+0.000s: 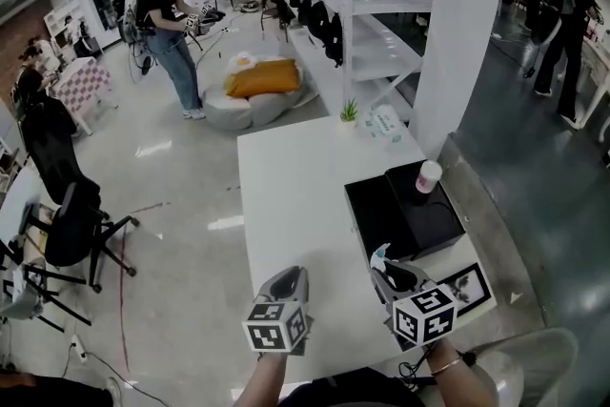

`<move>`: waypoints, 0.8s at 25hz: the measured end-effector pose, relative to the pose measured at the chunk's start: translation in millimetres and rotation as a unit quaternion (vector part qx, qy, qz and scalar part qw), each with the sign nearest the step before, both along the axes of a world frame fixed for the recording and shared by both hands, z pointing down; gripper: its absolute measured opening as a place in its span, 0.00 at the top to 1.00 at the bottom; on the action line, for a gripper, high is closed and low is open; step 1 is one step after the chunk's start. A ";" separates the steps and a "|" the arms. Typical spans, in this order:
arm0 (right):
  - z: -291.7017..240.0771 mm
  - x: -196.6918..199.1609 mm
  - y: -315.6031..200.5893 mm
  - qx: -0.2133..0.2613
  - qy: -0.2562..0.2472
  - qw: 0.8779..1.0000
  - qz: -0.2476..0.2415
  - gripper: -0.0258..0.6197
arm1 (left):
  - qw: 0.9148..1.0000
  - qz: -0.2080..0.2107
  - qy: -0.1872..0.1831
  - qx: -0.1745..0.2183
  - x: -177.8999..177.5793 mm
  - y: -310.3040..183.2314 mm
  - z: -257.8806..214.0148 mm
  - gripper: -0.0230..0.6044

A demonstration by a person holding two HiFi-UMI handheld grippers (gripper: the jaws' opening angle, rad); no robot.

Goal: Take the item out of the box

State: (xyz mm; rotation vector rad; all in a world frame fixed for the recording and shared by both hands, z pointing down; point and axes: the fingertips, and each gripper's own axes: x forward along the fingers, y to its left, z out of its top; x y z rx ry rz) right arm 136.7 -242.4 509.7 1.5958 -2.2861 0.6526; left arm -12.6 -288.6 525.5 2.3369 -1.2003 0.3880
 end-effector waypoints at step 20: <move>-0.9 5.4 4.2 0.005 -0.008 1.000 0.016 0.83 | 1.000 -0.007 0.007 -0.007 0.5 14.3 6.0 0.90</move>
